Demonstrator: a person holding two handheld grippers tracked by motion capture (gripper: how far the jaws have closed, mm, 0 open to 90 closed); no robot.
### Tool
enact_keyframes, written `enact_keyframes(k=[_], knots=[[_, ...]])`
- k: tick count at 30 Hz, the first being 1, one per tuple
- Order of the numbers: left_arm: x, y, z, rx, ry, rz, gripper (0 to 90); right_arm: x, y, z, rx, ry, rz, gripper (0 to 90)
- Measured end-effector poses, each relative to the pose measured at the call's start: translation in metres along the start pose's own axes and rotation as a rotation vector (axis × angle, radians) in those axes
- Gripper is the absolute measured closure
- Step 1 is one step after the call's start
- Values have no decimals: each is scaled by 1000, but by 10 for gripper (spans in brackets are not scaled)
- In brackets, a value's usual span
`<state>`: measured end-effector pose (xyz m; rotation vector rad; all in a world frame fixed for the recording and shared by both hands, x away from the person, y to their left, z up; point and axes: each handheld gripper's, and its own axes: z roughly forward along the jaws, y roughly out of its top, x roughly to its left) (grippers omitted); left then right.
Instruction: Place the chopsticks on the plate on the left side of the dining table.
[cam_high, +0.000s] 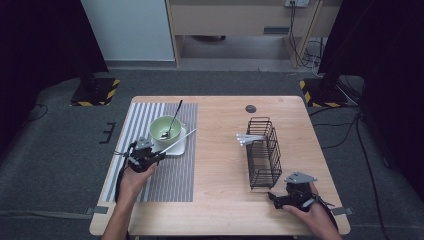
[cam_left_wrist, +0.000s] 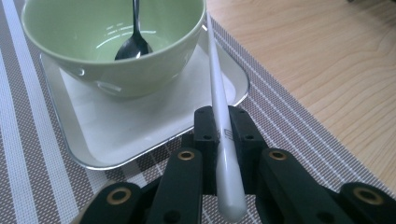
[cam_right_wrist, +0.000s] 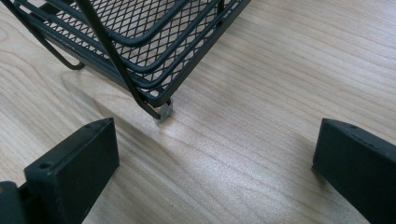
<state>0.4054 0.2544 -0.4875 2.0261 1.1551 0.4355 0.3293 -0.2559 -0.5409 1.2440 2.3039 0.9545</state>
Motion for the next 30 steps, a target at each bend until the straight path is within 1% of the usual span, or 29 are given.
enact_keyframes(k=[3,7,9,14,30], knots=[[3,-4,3,22,-13,-2,821,0,0,0,0,0,0,3],[4,-7,7,56,-19,16,821,0,0,0,0,0,0,3],[4,-8,8,65,-17,23,820,0,0,0,0,0,0,3],[7,-11,10,91,-28,26,820,0,0,0,0,0,0,3],[18,-19,14,124,-23,0,817,0,0,0,0,1,-1,3]])
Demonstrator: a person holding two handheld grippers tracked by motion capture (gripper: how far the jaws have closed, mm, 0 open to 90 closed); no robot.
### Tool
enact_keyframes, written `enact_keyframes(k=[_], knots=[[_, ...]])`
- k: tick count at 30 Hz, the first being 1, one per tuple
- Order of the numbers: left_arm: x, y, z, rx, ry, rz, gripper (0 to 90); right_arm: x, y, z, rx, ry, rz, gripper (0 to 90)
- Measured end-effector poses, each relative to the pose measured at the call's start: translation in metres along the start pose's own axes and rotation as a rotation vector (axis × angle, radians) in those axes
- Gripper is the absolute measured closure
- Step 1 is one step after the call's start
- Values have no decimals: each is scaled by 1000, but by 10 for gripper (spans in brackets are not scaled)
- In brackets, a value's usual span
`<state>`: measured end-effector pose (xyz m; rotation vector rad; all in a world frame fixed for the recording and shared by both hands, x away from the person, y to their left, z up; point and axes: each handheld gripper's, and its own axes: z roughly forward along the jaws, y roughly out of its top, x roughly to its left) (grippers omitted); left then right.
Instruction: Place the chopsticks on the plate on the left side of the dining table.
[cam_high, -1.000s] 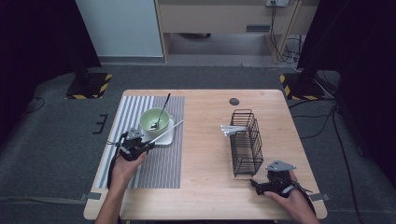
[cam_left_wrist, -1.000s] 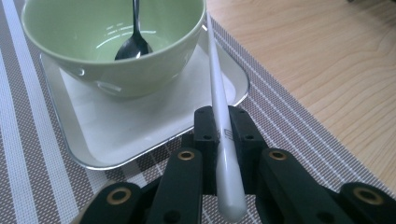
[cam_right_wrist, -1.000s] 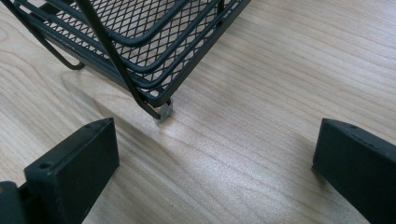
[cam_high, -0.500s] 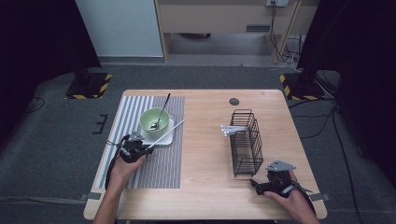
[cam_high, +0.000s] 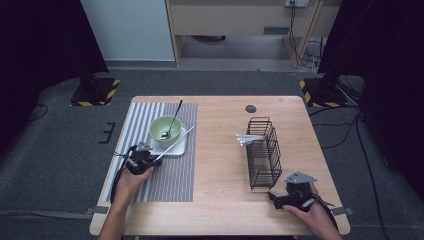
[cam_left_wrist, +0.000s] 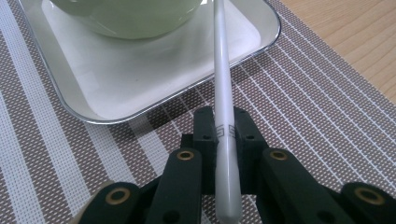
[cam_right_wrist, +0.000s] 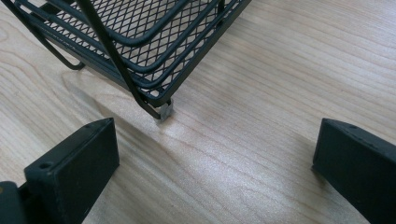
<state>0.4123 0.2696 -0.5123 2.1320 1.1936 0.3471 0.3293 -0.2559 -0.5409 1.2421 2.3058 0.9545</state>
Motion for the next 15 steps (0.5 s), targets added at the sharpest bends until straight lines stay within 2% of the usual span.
enact_keyframes(k=[15], knots=[[4,-3,3,18,24,-3,807,0,0,0,0,3,-2,3]])
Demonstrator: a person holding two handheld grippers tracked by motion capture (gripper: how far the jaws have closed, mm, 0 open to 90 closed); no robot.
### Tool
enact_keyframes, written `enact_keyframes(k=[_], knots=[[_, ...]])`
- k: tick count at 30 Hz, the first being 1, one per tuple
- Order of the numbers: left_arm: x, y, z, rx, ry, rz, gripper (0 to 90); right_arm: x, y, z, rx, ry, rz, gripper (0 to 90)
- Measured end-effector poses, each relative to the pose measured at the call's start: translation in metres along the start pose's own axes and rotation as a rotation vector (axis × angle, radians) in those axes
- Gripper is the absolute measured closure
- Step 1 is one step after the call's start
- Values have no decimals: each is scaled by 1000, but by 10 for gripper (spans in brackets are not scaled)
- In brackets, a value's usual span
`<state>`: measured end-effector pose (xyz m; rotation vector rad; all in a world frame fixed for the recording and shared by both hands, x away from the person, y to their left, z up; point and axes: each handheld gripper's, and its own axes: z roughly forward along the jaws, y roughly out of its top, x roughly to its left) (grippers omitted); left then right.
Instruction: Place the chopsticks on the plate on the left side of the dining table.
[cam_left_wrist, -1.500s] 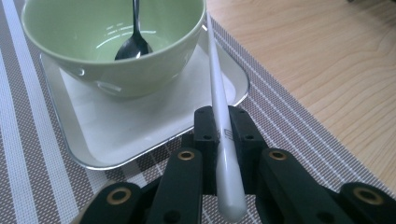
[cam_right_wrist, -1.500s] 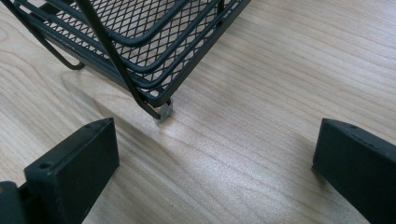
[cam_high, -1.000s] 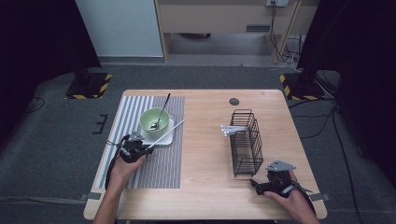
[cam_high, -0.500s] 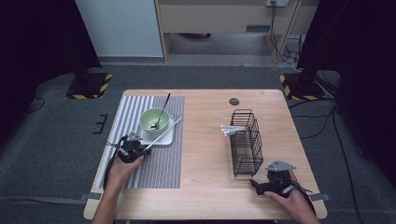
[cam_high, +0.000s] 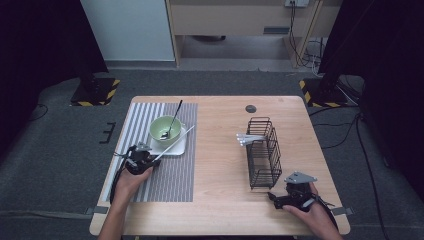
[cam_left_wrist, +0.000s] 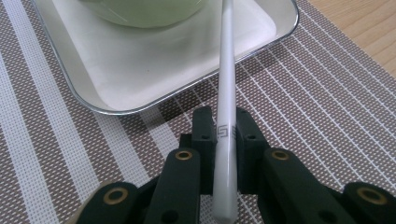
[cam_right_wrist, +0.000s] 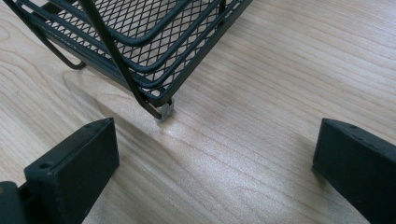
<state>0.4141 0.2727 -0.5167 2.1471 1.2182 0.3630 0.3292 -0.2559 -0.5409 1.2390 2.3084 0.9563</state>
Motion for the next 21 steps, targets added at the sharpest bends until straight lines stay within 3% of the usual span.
enact_keyframes(k=[21], knots=[[1,0,1,1,13,1,802,0,0,0,-2,2,-6,3]])
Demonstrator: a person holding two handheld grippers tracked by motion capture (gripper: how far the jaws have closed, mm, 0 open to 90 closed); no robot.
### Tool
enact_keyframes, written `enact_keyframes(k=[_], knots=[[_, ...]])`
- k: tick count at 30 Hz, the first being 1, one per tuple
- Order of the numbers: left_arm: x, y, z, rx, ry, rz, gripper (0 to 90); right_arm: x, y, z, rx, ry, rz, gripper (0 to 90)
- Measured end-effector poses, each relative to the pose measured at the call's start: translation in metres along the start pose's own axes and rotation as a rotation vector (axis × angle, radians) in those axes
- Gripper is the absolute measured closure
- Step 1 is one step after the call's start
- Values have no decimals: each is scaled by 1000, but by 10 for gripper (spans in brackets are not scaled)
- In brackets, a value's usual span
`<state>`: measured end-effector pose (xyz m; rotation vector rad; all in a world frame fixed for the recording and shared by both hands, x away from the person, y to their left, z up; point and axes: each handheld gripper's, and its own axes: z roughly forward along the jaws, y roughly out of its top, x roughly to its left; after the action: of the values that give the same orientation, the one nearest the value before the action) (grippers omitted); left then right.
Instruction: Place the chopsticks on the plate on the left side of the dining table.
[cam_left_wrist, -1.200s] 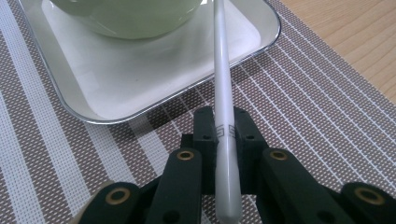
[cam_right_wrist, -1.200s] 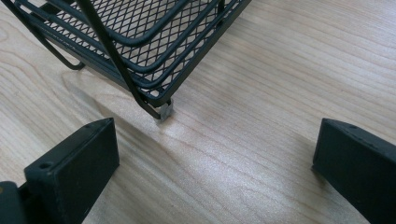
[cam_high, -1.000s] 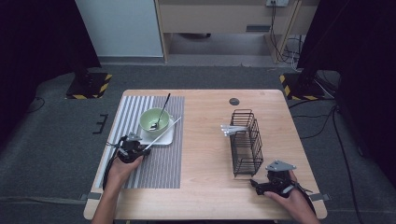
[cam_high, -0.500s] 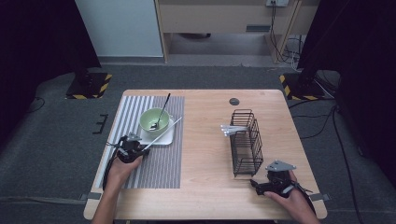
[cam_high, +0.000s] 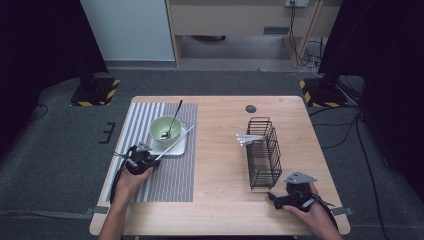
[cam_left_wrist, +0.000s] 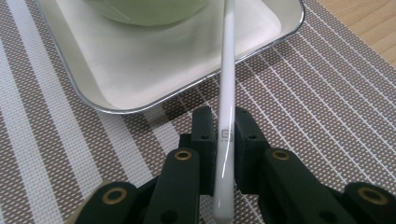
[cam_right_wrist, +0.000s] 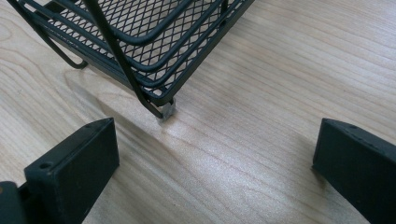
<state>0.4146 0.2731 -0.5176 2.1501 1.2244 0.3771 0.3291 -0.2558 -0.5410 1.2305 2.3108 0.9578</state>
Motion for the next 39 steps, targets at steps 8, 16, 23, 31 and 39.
enact_keyframes(k=[8,16,23,31,39], knots=[[2,-1,0,3,11,-5,789,0,0,0,0,1,0,3],[4,-1,0,4,23,-10,778,0,0,0,1,2,-1,3],[5,-2,0,-4,28,-15,773,0,0,0,1,2,-1,3],[5,-2,0,-4,39,-13,765,0,0,0,1,2,-1,3],[5,-3,-1,-13,49,-20,738,0,0,0,1,2,-2,3]])
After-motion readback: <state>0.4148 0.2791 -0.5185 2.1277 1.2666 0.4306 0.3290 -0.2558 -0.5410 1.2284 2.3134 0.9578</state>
